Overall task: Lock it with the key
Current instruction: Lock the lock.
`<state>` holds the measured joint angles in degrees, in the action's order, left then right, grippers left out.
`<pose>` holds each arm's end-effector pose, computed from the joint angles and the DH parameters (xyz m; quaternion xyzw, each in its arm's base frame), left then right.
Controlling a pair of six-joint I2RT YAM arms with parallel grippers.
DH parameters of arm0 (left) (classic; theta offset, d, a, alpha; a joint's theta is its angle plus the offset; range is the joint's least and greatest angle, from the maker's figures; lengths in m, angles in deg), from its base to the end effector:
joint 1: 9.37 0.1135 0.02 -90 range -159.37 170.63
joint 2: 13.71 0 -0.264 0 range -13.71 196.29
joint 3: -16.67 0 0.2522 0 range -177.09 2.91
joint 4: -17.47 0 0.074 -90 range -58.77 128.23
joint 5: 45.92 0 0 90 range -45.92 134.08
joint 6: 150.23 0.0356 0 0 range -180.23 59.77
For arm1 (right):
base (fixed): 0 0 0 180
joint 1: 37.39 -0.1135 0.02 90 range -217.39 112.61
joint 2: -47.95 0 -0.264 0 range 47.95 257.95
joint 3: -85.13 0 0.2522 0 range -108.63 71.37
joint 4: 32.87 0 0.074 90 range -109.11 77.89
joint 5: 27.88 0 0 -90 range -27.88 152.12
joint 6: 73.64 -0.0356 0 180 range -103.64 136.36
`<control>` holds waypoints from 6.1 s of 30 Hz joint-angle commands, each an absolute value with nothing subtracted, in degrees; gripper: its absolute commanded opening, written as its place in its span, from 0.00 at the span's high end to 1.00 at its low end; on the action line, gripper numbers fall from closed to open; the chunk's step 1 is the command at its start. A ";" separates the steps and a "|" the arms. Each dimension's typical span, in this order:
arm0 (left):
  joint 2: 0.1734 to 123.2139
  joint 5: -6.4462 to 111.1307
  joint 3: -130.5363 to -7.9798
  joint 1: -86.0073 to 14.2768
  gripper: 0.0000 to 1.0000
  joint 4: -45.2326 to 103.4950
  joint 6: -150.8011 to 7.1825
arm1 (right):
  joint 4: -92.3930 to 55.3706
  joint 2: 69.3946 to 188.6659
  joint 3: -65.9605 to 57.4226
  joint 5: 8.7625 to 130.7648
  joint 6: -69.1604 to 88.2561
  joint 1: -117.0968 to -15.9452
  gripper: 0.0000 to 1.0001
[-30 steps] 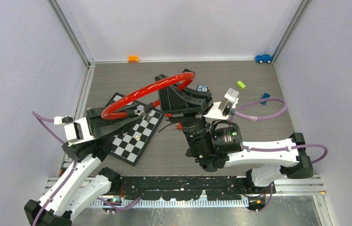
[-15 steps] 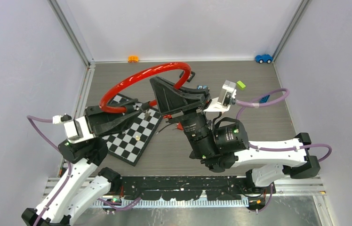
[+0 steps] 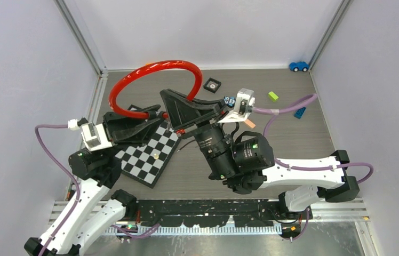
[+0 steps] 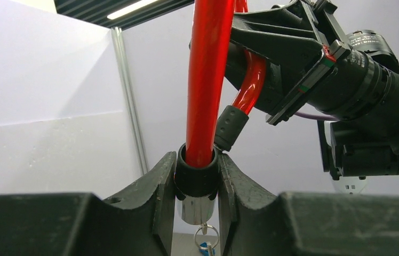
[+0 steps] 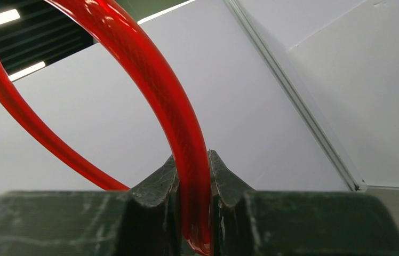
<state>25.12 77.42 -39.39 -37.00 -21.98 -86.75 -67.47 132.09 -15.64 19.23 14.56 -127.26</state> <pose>0.0903 -0.0694 0.4404 0.2775 0.2720 -0.4910 0.7798 0.0249 0.2973 0.5263 0.0332 0.4618 0.5453 0.6988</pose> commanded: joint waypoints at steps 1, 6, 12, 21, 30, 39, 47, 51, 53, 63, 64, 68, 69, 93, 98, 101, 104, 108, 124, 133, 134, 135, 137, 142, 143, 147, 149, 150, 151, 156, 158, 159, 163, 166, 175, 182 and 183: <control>24.49 71.00 -43.14 -37.40 1.00 -24.14 -86.77 | -48.00 139.00 -10.95 16.97 6.86 -128.62 0.99; 23.60 70.71 -43.38 -37.40 1.00 -24.14 -87.09 | -46.65 138.39 -9.17 11.63 7.56 -128.26 0.99; 22.47 70.59 -43.41 -37.40 1.00 -24.50 -87.73 | -46.22 137.90 -7.45 4.37 12.68 -128.09 0.99; 22.05 70.62 -43.39 -37.40 1.00 -25.85 -88.85 | -42.79 141.77 -10.58 -5.29 22.47 -127.93 0.99; 22.78 78.04 -44.28 -37.40 1.00 -26.43 -91.62 | -45.93 144.66 -14.34 -8.36 31.69 -126.56 0.99; 21.61 81.42 -42.45 -37.40 1.00 -25.49 -90.40 | -37.16 137.30 -12.23 -1.02 21.74 -122.30 0.99; 20.96 83.69 -40.33 -37.40 1.00 -21.43 -89.49 | -33.34 130.26 -11.07 4.03 26.42 -121.20 0.99; 20.27 82.90 -39.52 -37.40 1.00 -20.28 -88.97 | -29.79 125.44 -9.20 5.52 20.80 -119.43 0.99; 20.24 82.23 -39.41 -37.40 1.00 -20.40 -88.97 | -25.60 123.91 -8.81 9.74 14.85 -118.34 0.99; 22.96 83.28 -39.86 -37.40 1.00 -24.97 -90.86 | -25.07 128.01 -8.00 22.16 -0.99 -117.30 0.99; 23.12 83.71 -39.96 -37.40 1.00 -25.09 -90.89 | -25.22 128.65 -8.27 23.64 -2.24 -117.24 0.99; 23.20 84.18 -39.90 -37.41 0.92 -25.10 -90.84 | -25.06 130.59 -9.68 26.89 -5.34 -117.29 0.99; 23.10 84.21 -39.77 -37.40 0.91 -25.10 -90.77 | -24.89 130.90 -9.98 27.48 -5.76 -117.29 0.99; 22.70 81.73 -39.00 -37.40 0.80 -24.94 -91.43 | -24.65 130.56 -8.74 27.98 -6.34 -117.29 0.99; 22.66 79.76 -38.92 -37.41 0.81 -25.98 -92.13 | -24.39 130.30 -7.62 28.11 -7.24 -117.31 0.99; 23.00 79.62 -39.01 -37.40 0.99 -25.98 -92.32 | -24.22 130.02 -7.45 28.10 -7.35 -117.29 0.99; 23.27 76.27 -38.33 -37.40 1.00 -25.61 -93.24 | -24.33 129.35 -7.58 28.66 -6.82 -117.31 0.99; 23.22 71.95 -36.74 -37.40 1.00 -26.28 -95.39 | -25.08 127.72 -7.57 30.26 -6.30 -117.29 0.99; 31.09 59.63 -42.66 -37.40 1.00 -16.87 -116.15 | -27.48 119.78 -5.62 35.99 -4.60 -117.51 0.95; 33.34 64.34 -44.02 -37.43 1.00 -16.90 -120.02 | -30.16 120.07 -5.54 34.27 -4.14 -117.66 0.99; 33.31 64.48 -43.68 -37.41 1.00 -16.85 -120.24 | -30.44 120.22 -5.55 34.15 -4.12 -117.76 0.99; 33.22 64.53 -43.27 -37.40 1.00 -16.89 -120.44 | -30.56 120.34 -5.46 33.92 -4.04 -117.73 0.99; 32.77 63.72 -42.36 -37.40 1.00 -16.80 -120.53 | -30.77 120.46 -5.08 32.99 -3.75 -117.66 0.97; 31.64 59.23 -39.47 -37.40 1.00 -19.53 -120.32 | -33.67 119.22 -1.65 31.41 -1.99 -117.72 0.78; 31.63 58.74 -39.30 -37.40 1.00 -20.17 -120.26 | -34.69 118.69 -0.71 31.30 -1.61 -117.68 0.73; 31.42 59.10 -39.63 -37.40 1.00 -20.45 -119.68 | -37.38 116.79 2.15 30.33 -0.54 -117.72 0.65; 31.15 58.96 -39.42 -37.40 1.00 -20.71 -119.50 | -38.09 116.11 3.01 30.20 0.02 -117.73 0.64; 30.93 58.63 -39.30 -37.40 1.00 -20.66 -119.36 | -38.24 115.73 3.29 30.14 0.20 -117.72 0.63; 30.68 58.36 -39.14 -37.40 1.00 -20.52 -119.19 | -38.26 115.34 3.64 30.23 0.33 -117.70 0.63; 30.06 56.92 -38.71 -37.40 1.00 -20.42 -118.73 | -39.32 113.46 6.07 30.91 1.06 -117.72 0.60; 30.10 56.84 -38.75 -37.40 1.00 -20.76 -118.49 | -39.57 112.84 6.91 31.03 1.49 -117.68 0.58; 30.21 56.96 -38.83 -37.40 1.00 -20.93 -118.43 | -39.63 112.49 7.27 30.69 1.56 -117.68 0.56; 30.85 57.84 -38.94 -37.40 1.00 -22.24 -118.52 | -40.33 110.99 8.89 28.35 1.73 -117.72 0.48; 30.94 57.34 -38.63 -37.40 1.00 -23.73 -119.11 | -41.21 109.98 10.29 28.02 1.91 -117.66 0.47; 31.62 51.98 -37.66 -37.40 1.00 -29.02 -121.21 | -47.96 110.28 13.02 34.00 0.78 -117.64 0.50; 31.11 53.00 -39.27 -37.41 1.00 -28.76 -121.48 | -45.30 114.72 7.48 33.68 -4.19 -116.91 0.55; 30.85 52.92 -39.28 -37.40 1.00 -28.44 -121.36 | -44.50 115.13 6.79 33.58 -4.28 -116.79 0.56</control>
